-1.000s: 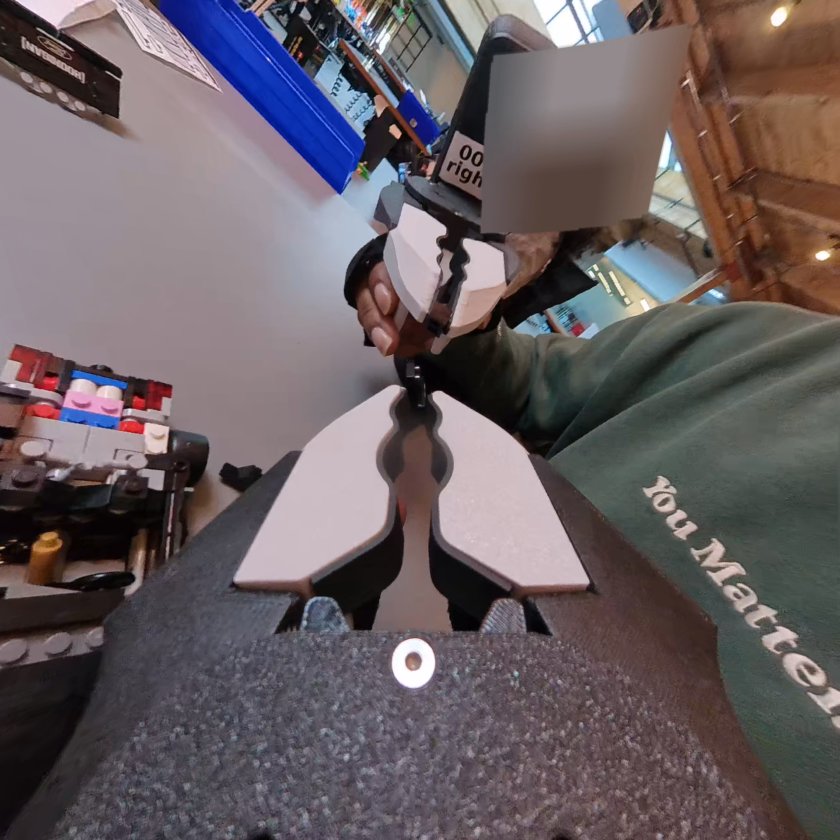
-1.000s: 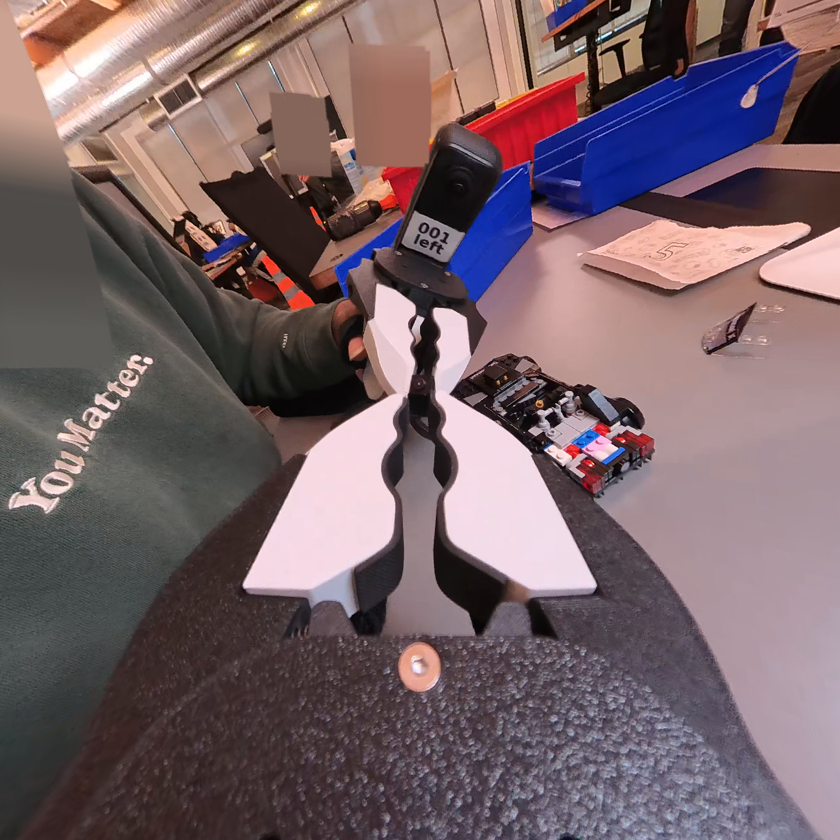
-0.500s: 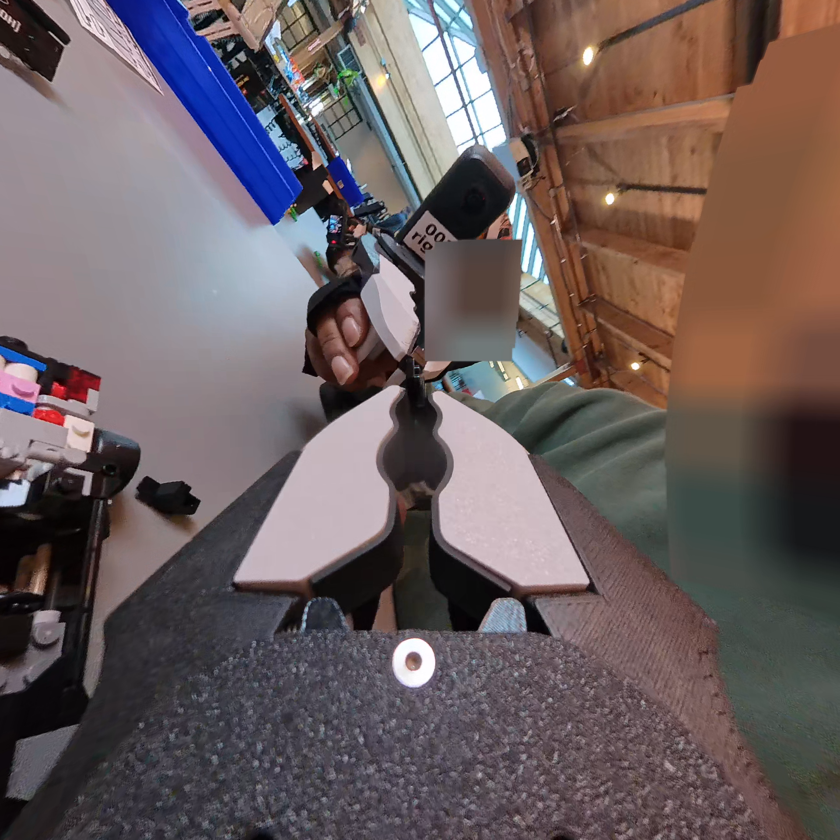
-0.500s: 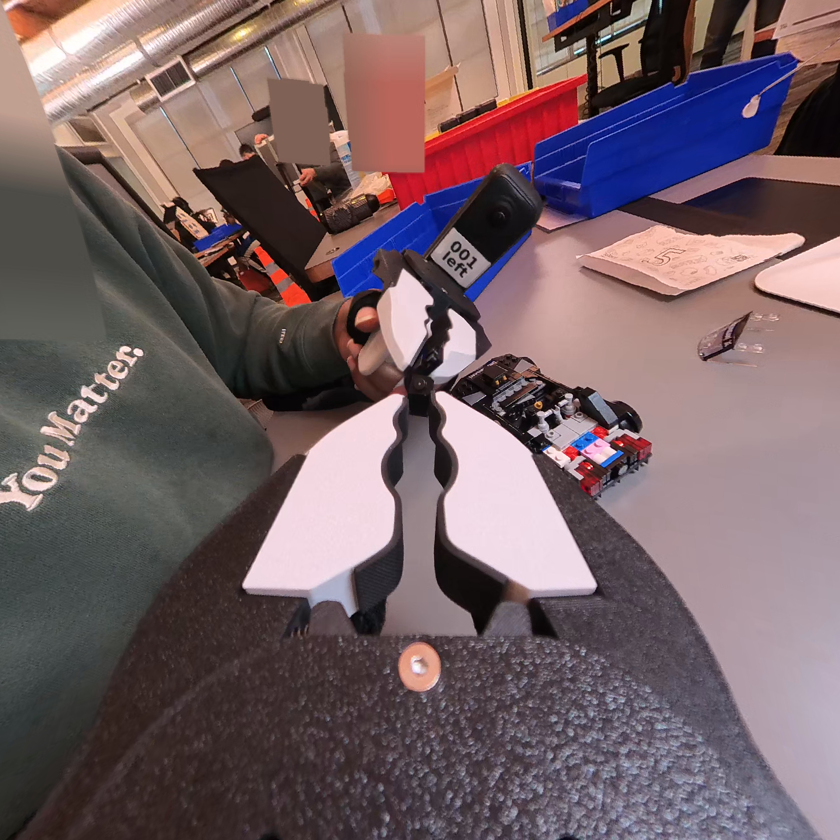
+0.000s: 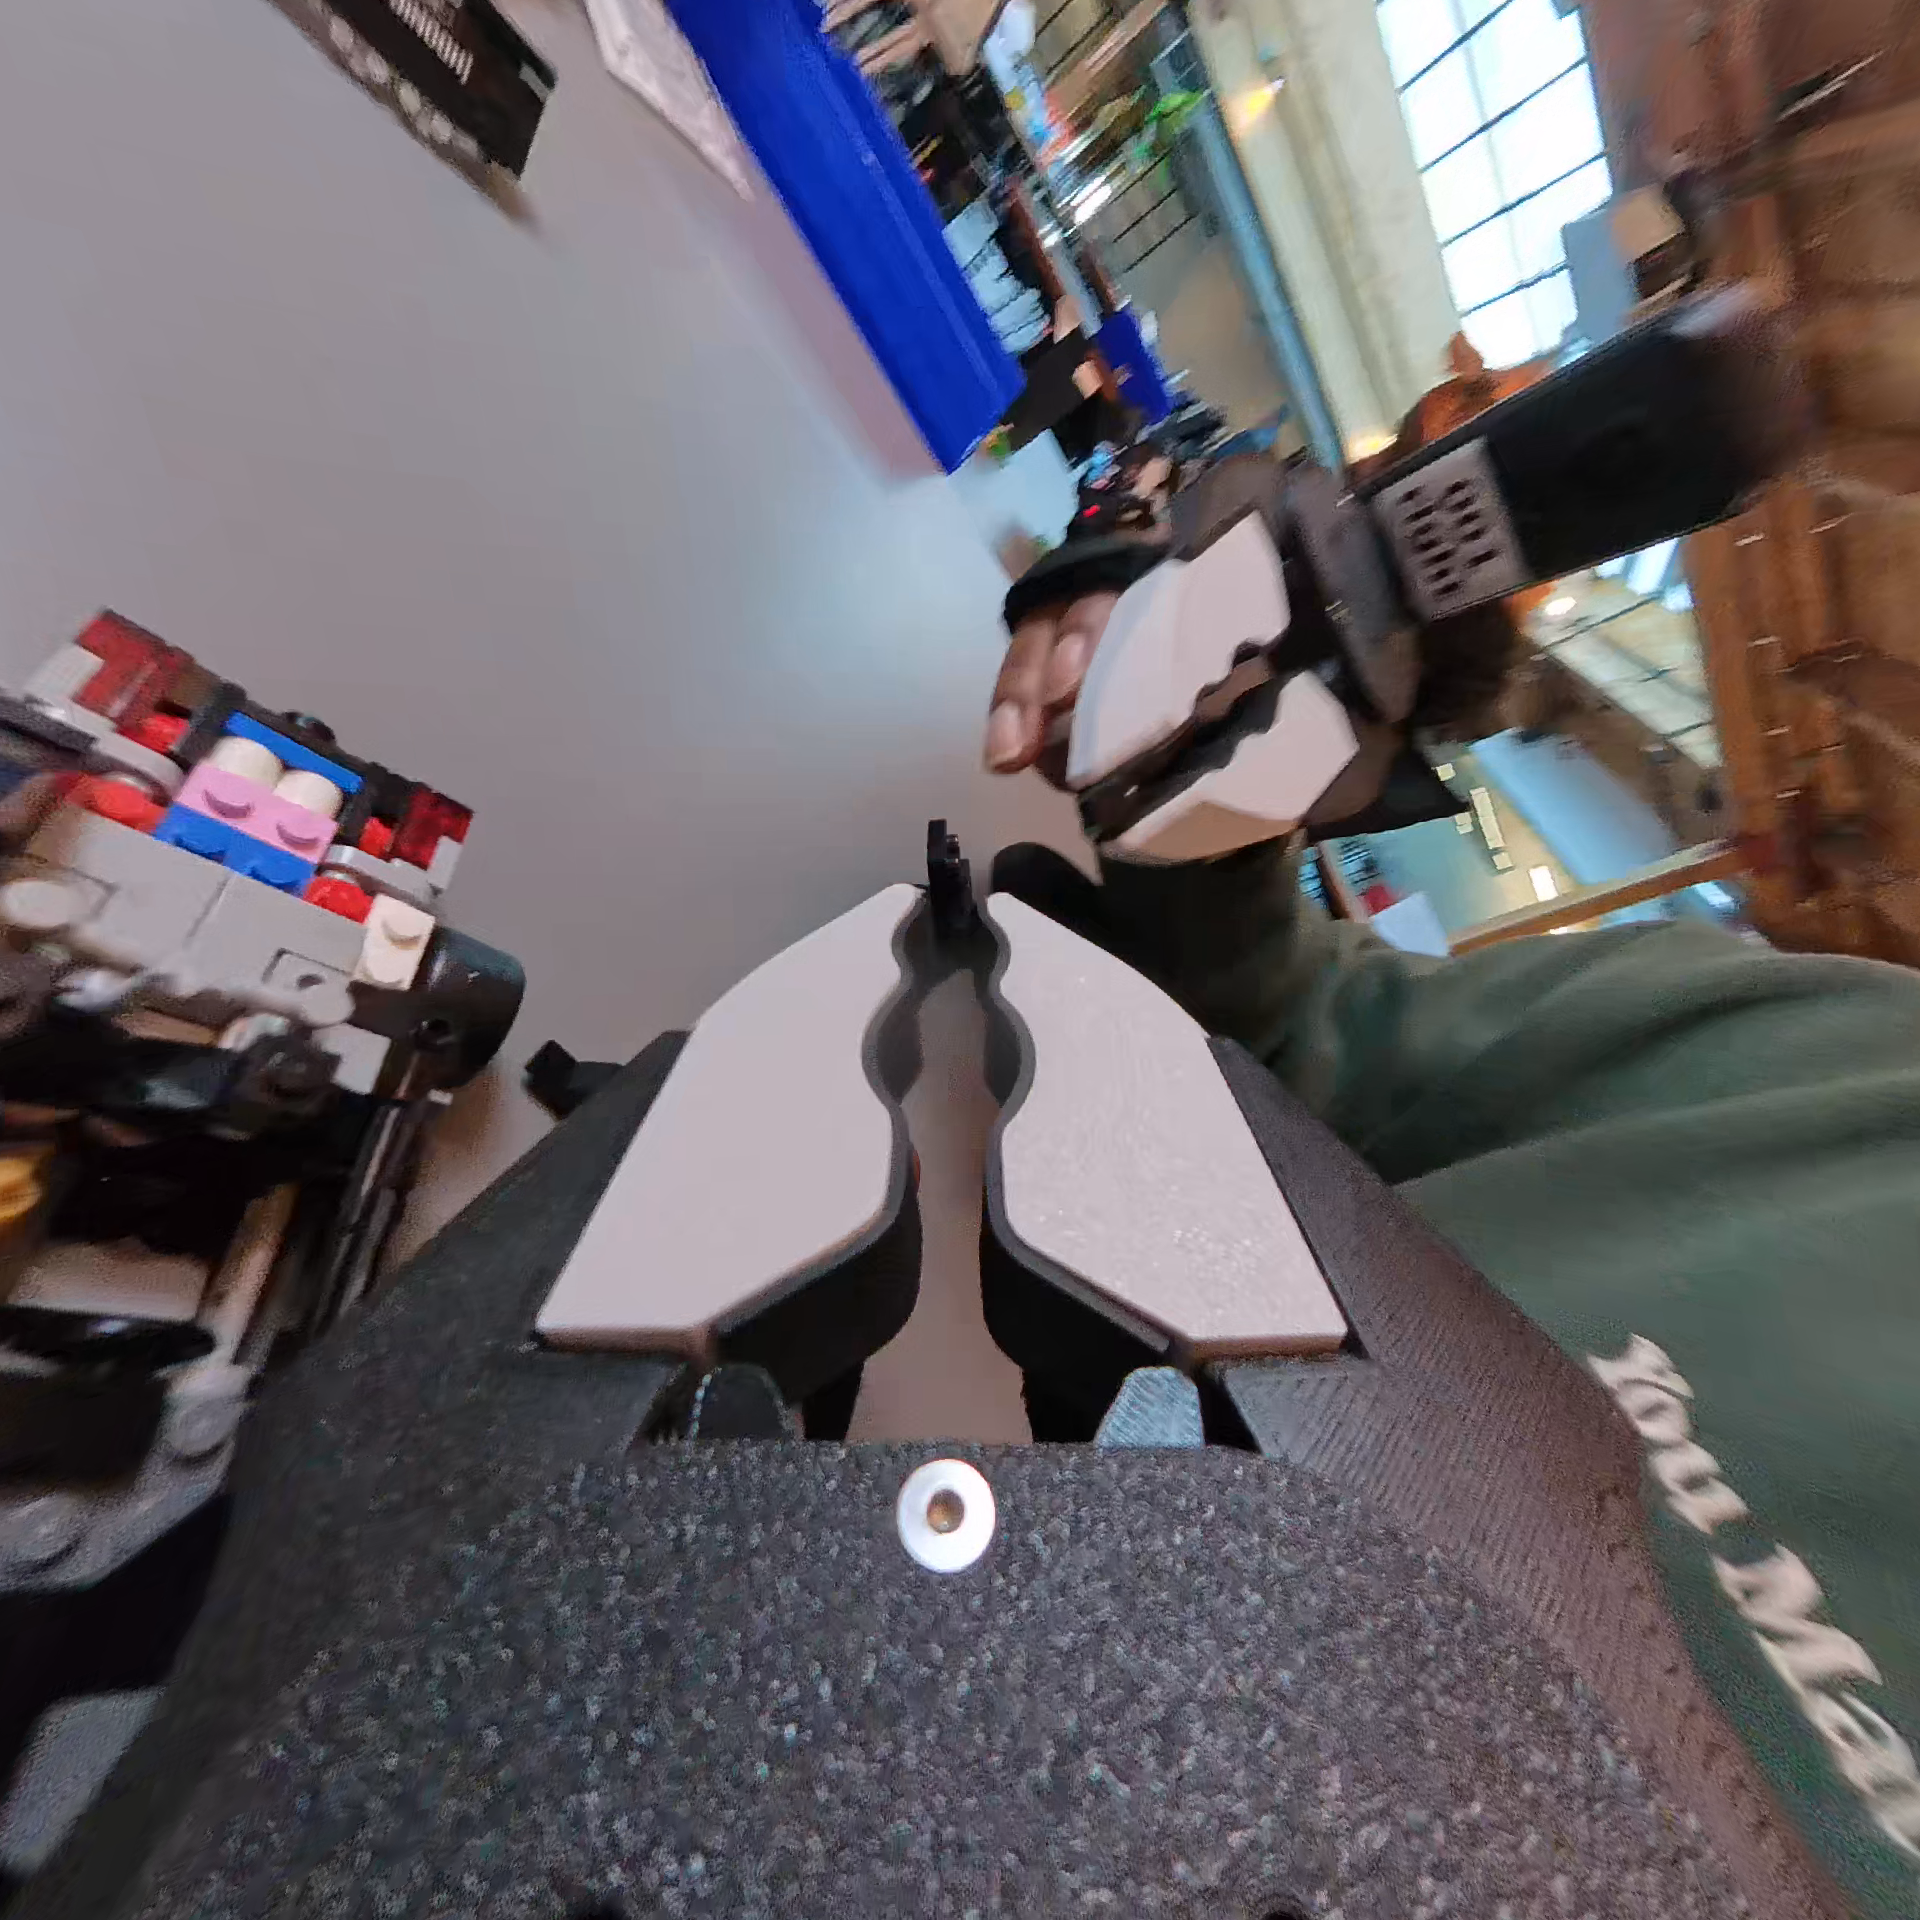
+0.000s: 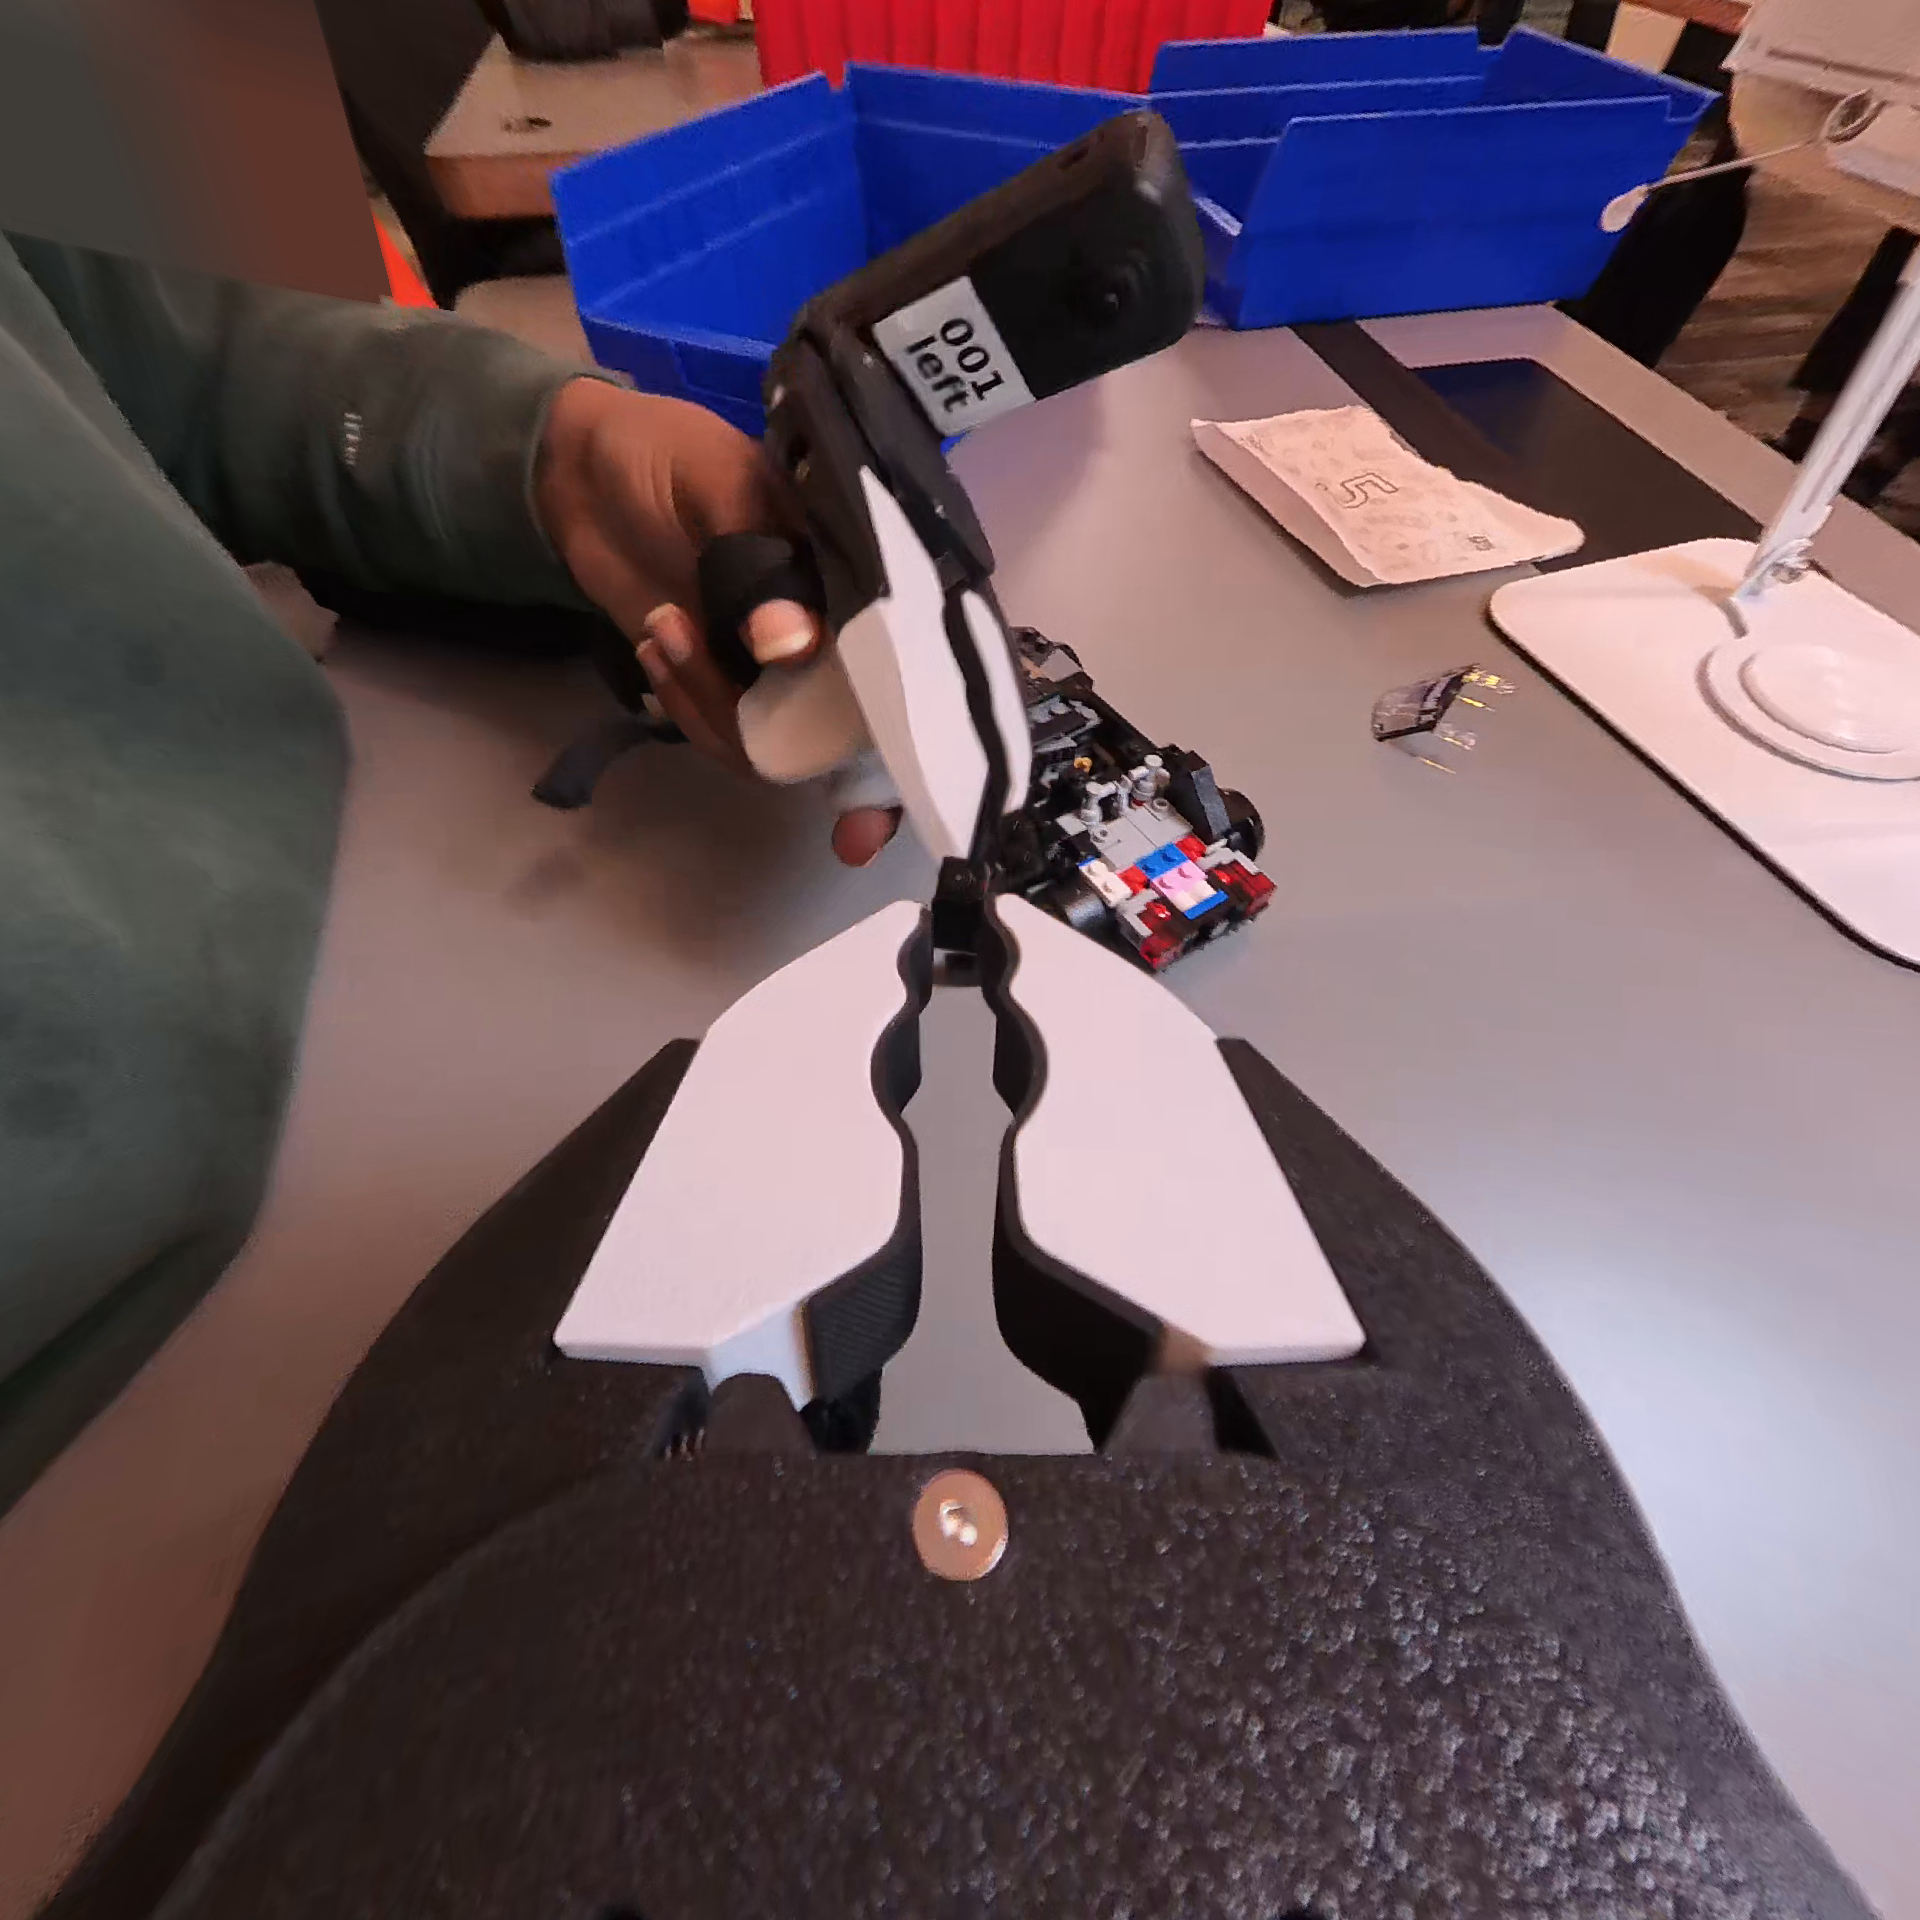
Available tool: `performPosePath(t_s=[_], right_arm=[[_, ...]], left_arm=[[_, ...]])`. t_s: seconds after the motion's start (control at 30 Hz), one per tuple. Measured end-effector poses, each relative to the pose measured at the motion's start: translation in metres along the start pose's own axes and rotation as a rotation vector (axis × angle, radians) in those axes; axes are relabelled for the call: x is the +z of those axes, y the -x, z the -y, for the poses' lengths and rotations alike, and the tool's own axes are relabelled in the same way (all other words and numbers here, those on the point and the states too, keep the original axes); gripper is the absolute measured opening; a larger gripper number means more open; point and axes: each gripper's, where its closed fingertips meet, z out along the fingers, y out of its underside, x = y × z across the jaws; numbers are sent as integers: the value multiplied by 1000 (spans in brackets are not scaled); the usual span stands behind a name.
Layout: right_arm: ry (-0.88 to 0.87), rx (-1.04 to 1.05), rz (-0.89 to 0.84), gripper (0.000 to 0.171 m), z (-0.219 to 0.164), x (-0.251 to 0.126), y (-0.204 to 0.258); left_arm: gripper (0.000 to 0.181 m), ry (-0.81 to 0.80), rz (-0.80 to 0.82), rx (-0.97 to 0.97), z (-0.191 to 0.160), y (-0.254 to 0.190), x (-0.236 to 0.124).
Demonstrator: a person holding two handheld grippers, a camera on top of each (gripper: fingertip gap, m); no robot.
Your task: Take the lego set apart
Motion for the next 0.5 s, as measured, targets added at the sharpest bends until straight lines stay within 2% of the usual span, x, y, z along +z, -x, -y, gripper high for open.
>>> performPosePath(t_s=[0.2, 0.33, 0.5], right_arm=[[43, 27, -97, 9, -10, -21, -19], [88, 30, -122, 9, -23, -28, -23], [101, 47, -135, 9, -30, -32, -25]], left_arm=[[7, 89, 127, 21, -29, 11, 47], [8, 153, 237, 117, -40, 28, 58], [33, 204, 323, 245, -39, 32, 51]])
